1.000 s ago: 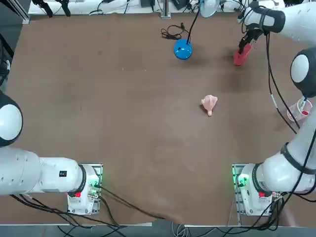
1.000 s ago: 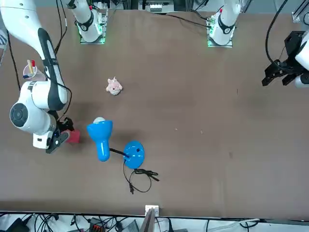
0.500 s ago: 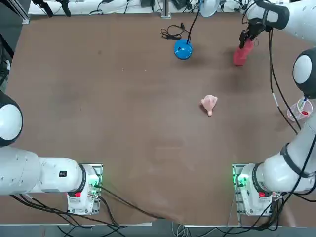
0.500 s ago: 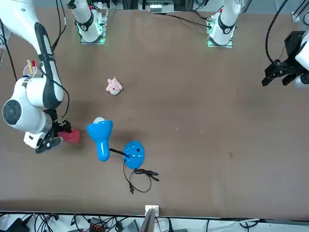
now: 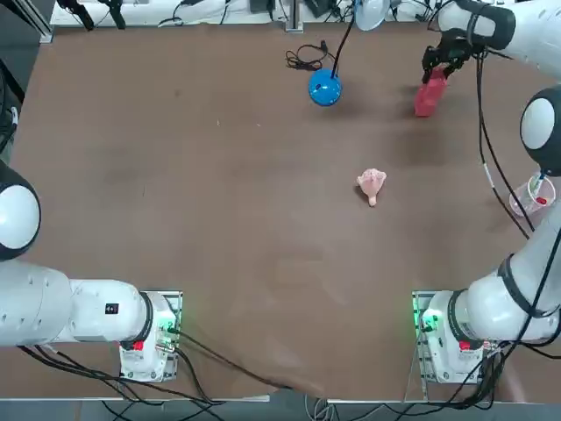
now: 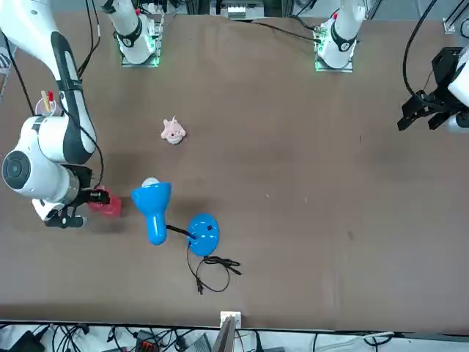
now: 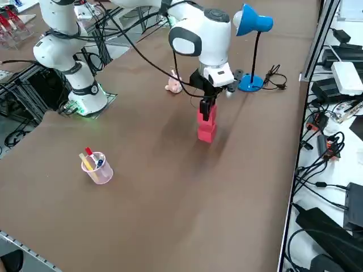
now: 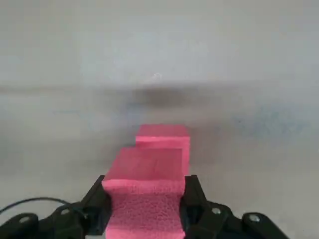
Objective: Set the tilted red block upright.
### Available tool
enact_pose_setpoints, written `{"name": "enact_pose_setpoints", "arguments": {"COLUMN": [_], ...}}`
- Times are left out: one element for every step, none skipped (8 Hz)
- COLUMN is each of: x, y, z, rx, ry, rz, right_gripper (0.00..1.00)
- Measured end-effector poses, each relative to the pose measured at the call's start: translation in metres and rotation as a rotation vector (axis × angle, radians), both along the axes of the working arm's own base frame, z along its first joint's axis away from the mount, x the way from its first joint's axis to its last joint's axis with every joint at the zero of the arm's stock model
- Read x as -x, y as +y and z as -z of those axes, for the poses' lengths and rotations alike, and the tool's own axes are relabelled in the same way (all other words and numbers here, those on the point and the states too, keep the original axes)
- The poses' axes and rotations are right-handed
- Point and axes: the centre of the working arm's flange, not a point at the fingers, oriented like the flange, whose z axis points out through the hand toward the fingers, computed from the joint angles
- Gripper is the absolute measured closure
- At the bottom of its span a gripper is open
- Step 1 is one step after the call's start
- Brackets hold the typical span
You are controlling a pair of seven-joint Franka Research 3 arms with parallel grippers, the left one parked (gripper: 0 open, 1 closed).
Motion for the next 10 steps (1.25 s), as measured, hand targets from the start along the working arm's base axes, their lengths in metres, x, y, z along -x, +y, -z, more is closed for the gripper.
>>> {"name": "enact_pose_setpoints", "arguments": {"x": [0.0, 0.0, 0.0, 0.001, 0.001, 0.001, 0.001, 0.0, -0.001, -0.001], "y": [-0.004, -0.008, -0.014, -0.02, -0.024, -0.025, -0.026, -0.026, -0.026, -0.026], "z": [0.0, 0.0, 0.001, 0.002, 0.003, 0.005, 0.006, 0.009, 0.012, 0.015], "rx": [-0.025, -0.035, -0.036, -0.037, -0.038, -0.038, -0.038, -0.038, -0.037, -0.037], "ry": [-0.001, -0.001, 0.0, 0.0, 0.001, 0.003, 0.004, 0.002, -0.001, -0.004], "rz": [0.025, 0.04, 0.046, 0.042, 0.037, 0.032, 0.032, 0.032, 0.032, 0.032], "right_gripper": [0.3, 0.3, 0.3, 0.3, 0.3, 0.3, 0.3, 0.3, 0.3, 0.3]}}
